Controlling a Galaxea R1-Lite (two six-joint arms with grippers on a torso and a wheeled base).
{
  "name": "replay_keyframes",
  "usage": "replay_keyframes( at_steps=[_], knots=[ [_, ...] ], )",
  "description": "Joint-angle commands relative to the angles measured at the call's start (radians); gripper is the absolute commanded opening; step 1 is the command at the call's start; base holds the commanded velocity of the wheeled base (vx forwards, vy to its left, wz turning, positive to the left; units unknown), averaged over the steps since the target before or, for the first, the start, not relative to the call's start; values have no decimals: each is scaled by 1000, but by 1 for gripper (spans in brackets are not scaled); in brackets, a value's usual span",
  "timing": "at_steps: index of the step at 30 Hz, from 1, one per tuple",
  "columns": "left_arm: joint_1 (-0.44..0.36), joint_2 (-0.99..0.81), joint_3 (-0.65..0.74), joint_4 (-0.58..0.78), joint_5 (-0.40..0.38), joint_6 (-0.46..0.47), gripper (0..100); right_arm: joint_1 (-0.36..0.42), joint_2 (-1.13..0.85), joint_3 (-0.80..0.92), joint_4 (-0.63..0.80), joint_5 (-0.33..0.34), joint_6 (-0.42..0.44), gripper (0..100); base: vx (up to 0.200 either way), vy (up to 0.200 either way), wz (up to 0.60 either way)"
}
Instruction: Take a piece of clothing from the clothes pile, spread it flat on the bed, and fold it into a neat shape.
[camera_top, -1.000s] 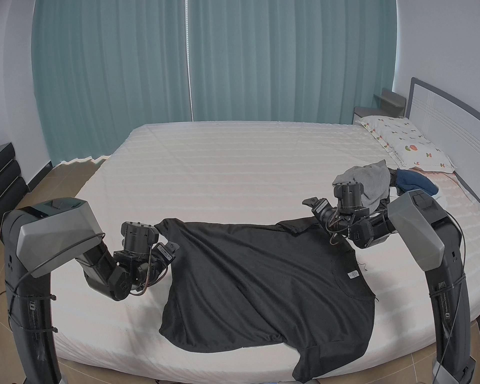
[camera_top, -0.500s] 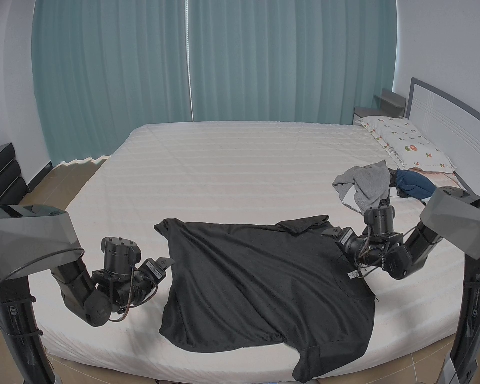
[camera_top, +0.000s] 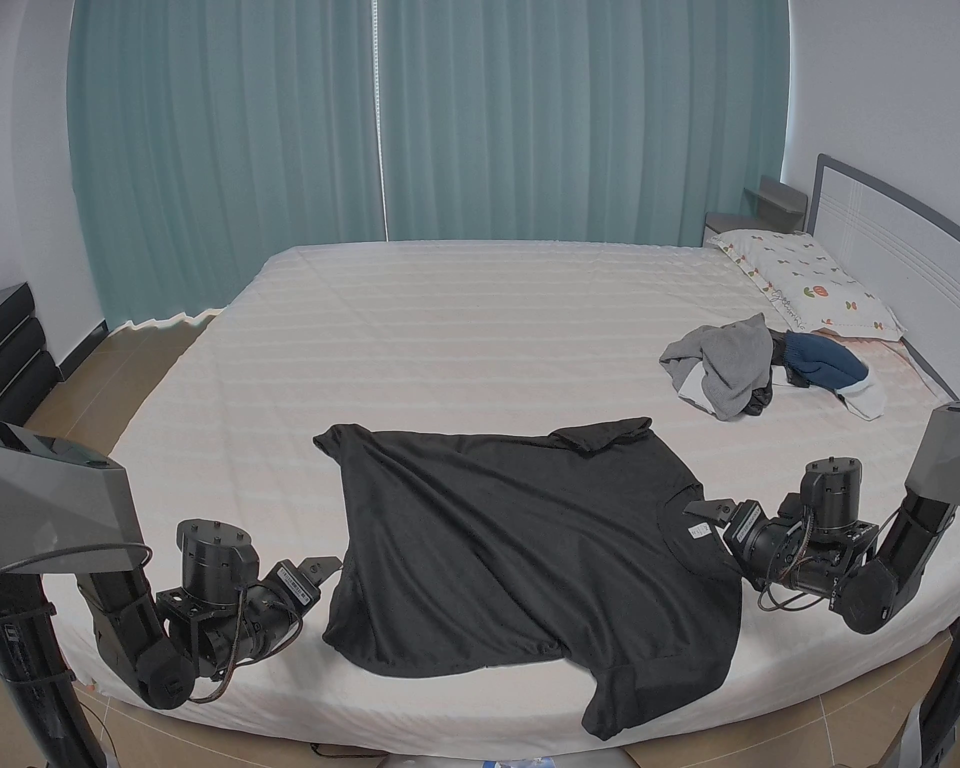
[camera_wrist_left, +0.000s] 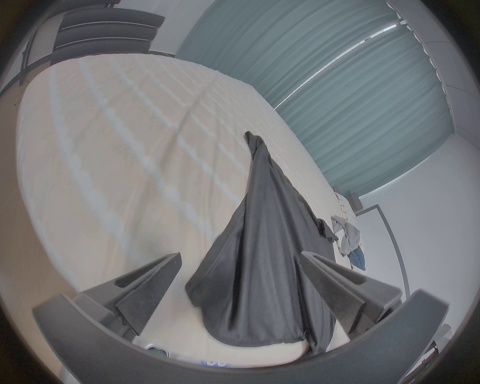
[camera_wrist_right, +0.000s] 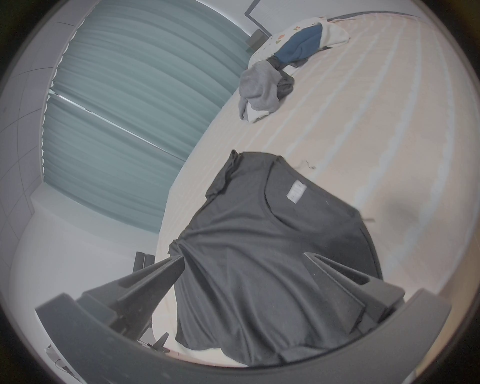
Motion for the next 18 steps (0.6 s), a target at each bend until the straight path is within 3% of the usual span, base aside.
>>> replay_keyframes(
  at_steps=[1, 8, 18],
  knots=[
    [-7, -1, 20, -1, -5, -13, 100, -1, -2, 19, -3, 1, 2, 100, 0, 0, 0],
    [-9, -11, 25, -1, -32, -71, 100, 10, -2, 35, -3, 1, 2, 100, 0, 0, 0],
    [-26, -1, 25, -1, -32, -69, 100, 11, -9, 48, -3, 0, -5, 100, 0, -200, 0]
  ],
)
